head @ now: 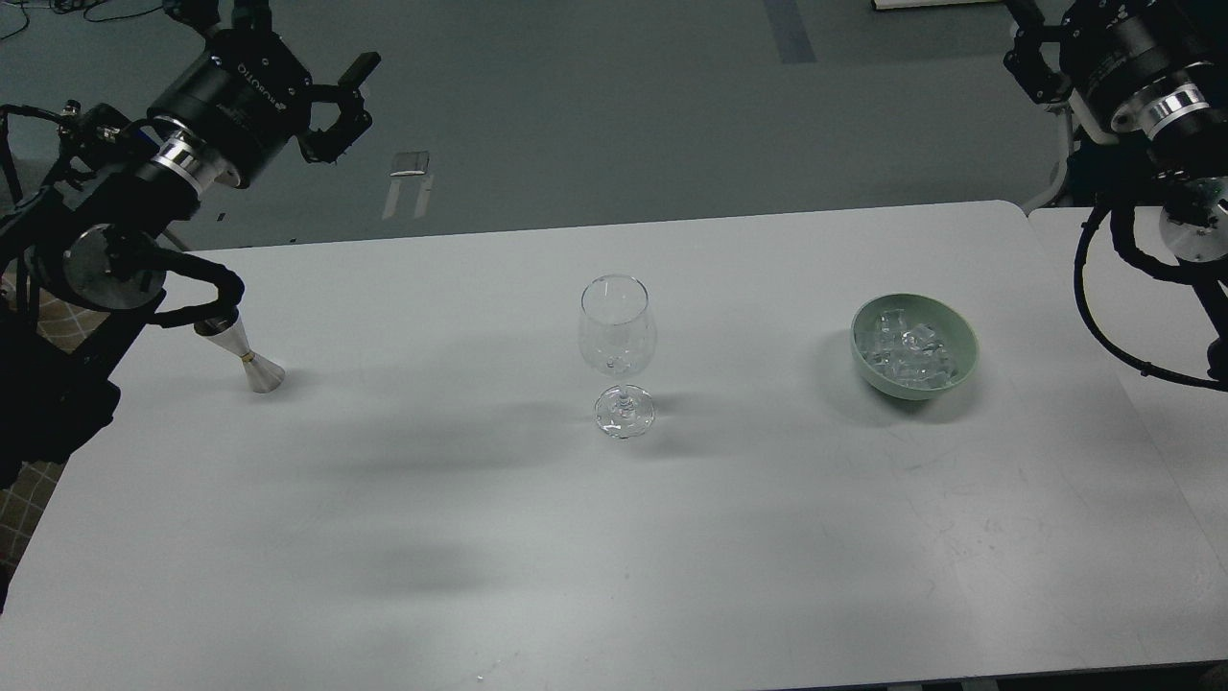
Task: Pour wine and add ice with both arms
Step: 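Move the left gripper down toward the metal jigger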
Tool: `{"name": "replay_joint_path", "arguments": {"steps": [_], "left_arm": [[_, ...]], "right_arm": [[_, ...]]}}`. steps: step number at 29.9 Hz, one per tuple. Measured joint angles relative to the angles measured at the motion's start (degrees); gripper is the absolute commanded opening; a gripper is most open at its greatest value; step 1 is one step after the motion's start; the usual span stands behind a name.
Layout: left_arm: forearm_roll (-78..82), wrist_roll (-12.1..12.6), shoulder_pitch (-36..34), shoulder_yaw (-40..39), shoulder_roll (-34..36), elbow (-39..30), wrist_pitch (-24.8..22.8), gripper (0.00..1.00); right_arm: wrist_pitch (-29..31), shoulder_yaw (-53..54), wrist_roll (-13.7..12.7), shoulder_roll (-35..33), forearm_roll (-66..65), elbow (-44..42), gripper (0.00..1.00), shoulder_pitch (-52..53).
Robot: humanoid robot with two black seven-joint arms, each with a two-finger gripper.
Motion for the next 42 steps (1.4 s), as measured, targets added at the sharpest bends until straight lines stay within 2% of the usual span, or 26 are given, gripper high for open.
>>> {"name": "replay_joint_path", "arguments": {"steps": [30,42], "left_arm": [[0.9,-0.4,-0.4,-0.2,1.6,3.5,0.2,0.99],[1.2,0.8,0.0,-0.1,1.2,3.1,-0.3,0.99]], "right_arm": [[0.0,0.1,0.2,0.5,0.0,0.0,1.00,0.0],[-0.1,-0.2,0.0,1.2,-0.7,0.0,1.00,0.0]]}}
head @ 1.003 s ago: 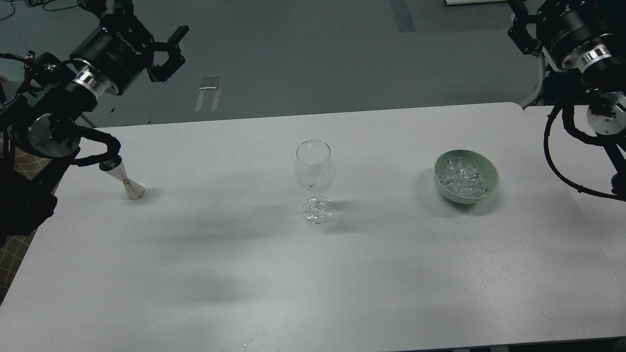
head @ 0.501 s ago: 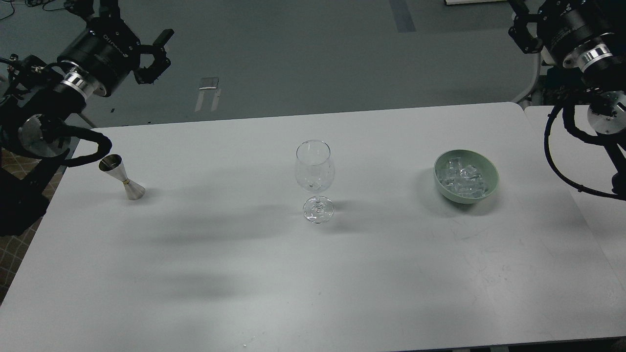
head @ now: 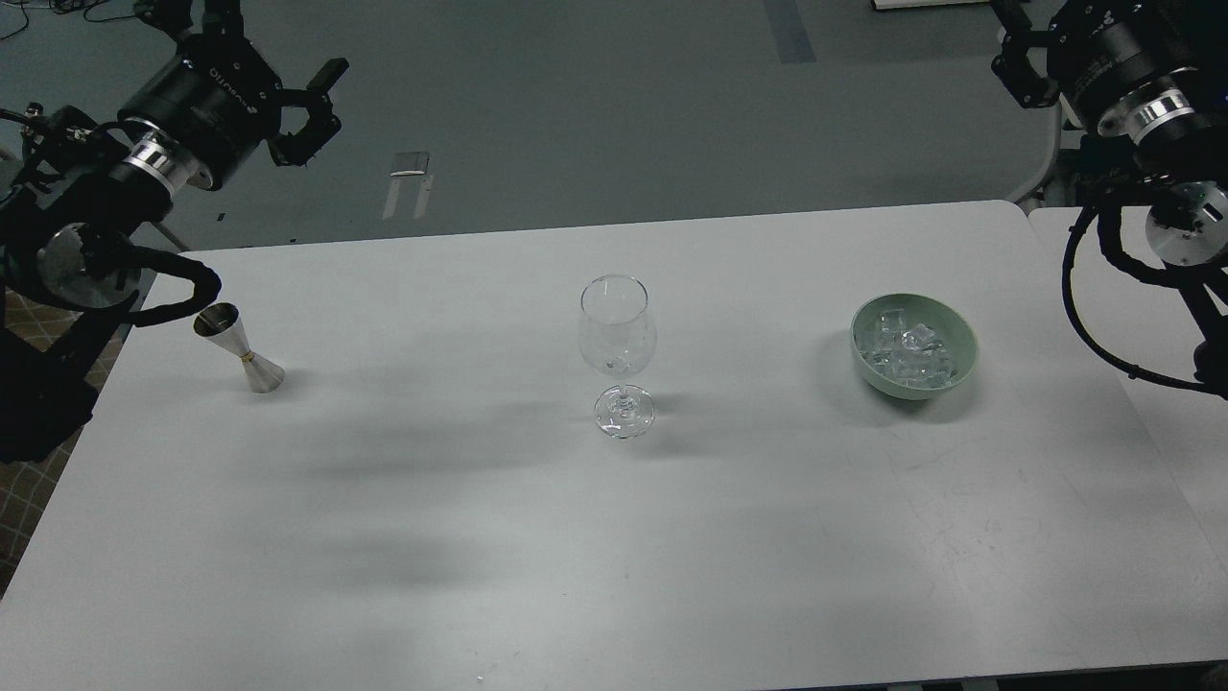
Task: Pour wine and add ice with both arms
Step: 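Move the left gripper down toward the metal jigger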
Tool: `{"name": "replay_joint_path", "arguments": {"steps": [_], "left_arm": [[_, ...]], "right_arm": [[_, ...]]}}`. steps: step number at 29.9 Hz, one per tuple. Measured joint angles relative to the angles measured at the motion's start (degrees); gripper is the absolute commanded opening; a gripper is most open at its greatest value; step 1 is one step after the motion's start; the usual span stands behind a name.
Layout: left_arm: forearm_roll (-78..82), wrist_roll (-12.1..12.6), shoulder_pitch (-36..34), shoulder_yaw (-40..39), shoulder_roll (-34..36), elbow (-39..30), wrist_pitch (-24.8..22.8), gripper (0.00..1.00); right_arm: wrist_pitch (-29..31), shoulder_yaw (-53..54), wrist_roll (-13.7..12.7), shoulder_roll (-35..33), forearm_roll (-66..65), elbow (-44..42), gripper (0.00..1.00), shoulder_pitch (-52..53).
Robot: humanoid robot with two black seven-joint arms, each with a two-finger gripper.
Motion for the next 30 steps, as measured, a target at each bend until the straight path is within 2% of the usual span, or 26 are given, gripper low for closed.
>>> {"name": "replay_joint_path", "arguments": {"steps": [18,24,30], "left_arm": [[2.1,1.5,0.4,0.8,-0.2,-0.6,0.1,0.99],[2.1,4.3,0.4,0.8,-1.0,-0.6,0.1,0.99],[2.1,4.8,0.4,0.8,-1.4,-0.6,0.2,0.99]], "right_arm": [[-0.9,-0.2,-0.2,0.8,-0.4,-0.1,1.00,0.2],[-0.9,-0.2,-0.2,0.9,-0.4,-0.1,1.00,0.2],[-1.0,-0.2,-0.2,0.8,-0.4,0.0,1.00,0.0]]}}
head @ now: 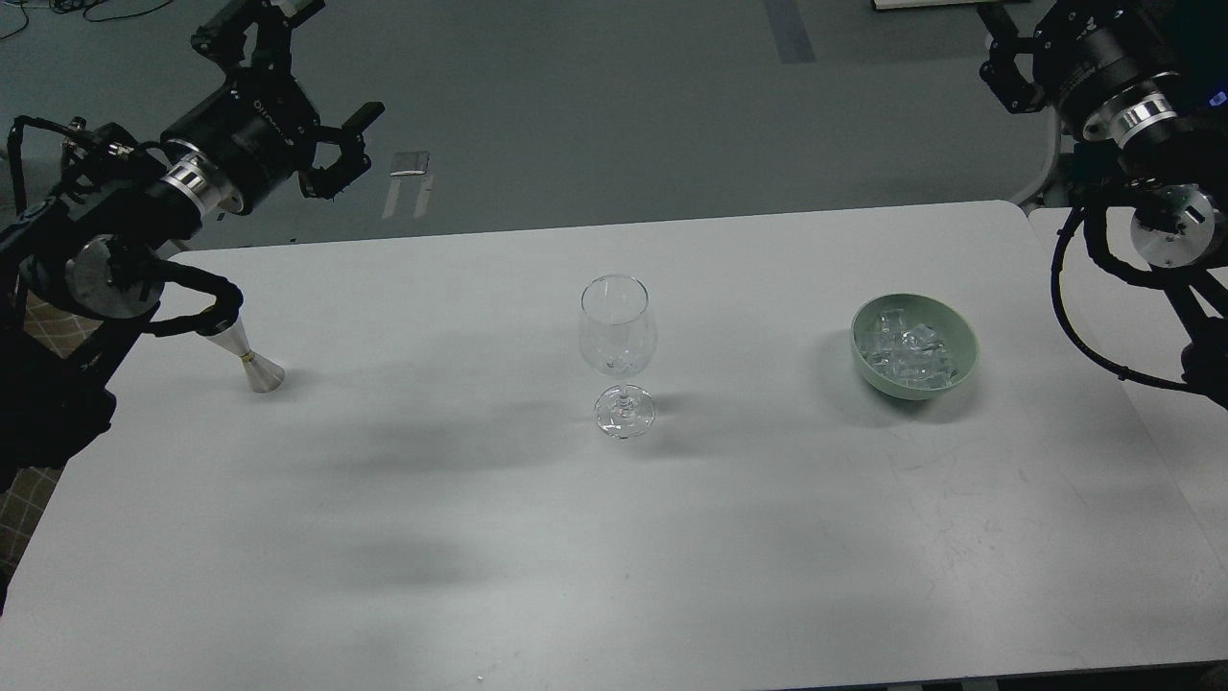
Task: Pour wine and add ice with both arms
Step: 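Move the left gripper down toward the metal jigger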
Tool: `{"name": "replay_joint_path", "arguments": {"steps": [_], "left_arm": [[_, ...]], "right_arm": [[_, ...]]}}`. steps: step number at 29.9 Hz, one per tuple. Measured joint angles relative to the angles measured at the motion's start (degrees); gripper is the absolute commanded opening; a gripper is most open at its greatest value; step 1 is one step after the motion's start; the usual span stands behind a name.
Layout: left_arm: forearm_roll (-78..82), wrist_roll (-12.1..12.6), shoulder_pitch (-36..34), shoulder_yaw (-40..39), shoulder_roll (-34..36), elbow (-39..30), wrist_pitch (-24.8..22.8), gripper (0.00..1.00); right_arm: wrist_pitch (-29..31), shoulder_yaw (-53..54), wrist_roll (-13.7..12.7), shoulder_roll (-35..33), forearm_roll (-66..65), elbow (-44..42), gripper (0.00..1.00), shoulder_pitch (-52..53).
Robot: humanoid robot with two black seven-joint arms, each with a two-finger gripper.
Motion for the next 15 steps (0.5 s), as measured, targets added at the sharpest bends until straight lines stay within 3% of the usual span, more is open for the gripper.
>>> {"name": "replay_joint_path", "arguments": {"steps": [8,11,15], "left_arm": [[-0.5,0.2,0.0,-0.5,0.2,-0.8,0.0,0.97],[-2.2,1.3,-0.2,-1.2,0.8,-2.6,0.2,0.96],[-13.1,6.9,0.6,-3.3,2.6,-5.4,3.1,0.96]], "right_arm": [[0.0,-0.1,0.0,0.0,0.0,0.0,1.00,0.0],[0.0,-0.1,0.0,0.1,0.0,0.0,1.00,0.0],[0.0,-0.1,0.0,0.1,0.0,0.0,1.00,0.0]]}}
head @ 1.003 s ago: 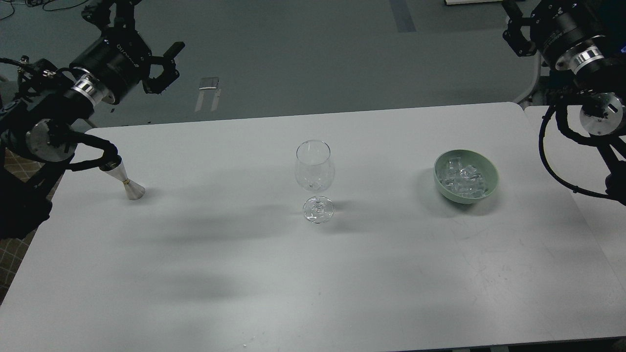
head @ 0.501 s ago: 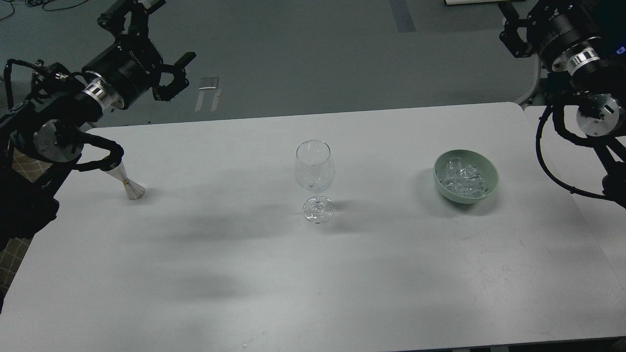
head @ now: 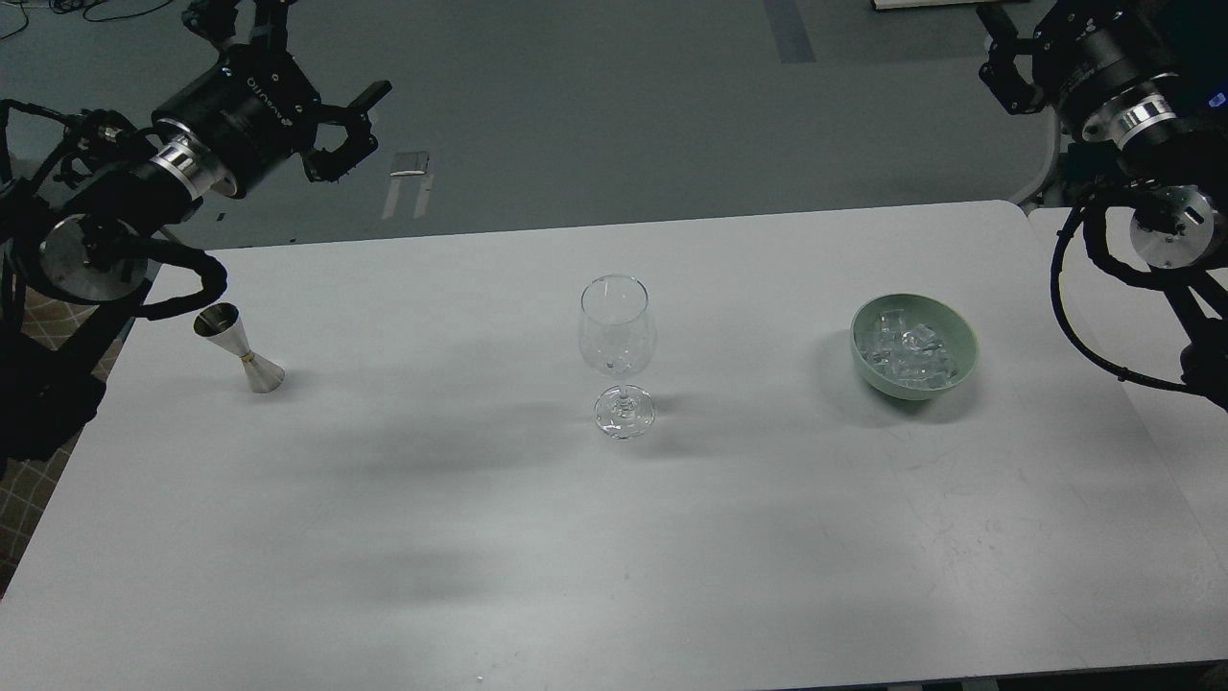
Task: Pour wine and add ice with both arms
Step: 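Lower the left gripper beside the jigger and close on it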
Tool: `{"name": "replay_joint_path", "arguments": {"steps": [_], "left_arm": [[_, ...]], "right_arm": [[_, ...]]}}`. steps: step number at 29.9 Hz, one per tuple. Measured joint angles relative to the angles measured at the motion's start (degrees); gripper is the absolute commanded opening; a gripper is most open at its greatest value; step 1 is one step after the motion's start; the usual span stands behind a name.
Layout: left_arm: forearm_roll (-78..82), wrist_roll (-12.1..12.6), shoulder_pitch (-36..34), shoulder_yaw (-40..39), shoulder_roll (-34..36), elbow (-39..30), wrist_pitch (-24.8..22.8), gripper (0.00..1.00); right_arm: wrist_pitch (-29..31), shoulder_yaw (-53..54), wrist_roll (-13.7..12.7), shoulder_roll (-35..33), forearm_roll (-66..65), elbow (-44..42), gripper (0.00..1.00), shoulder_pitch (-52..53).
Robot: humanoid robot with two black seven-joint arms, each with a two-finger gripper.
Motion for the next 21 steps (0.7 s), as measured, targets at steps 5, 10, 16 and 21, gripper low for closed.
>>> {"name": "replay_joint_path", "arguments": {"steps": [5,10,16,21], "left_arm": [[-13.9,3.5,4.0,-3.9,3.4,-5.4,6.3,0.97],[-20.9,3.9,15.6,-13.9,5.8,-12.6,8.9,1.00],[-28.1,8.8,33.2,-31.1,6.7,-21.4,18.3,1.00],[-28.5,9.6,47.8,-42.9,5.0,-27.2,20.5,0.99]], "right_arm": [[0.0,0.0,0.0,0.0,0.0,0.0,1.00,0.0],[-0.1,0.0,0.0,0.1,0.0,0.0,1.00,-0.1],[-0.1,0.0,0.0,0.2,0.0,0.0,1.00,-0.1],[-0.2,-0.1,0.0,0.7,0.0,-0.1,1.00,-0.1]]}}
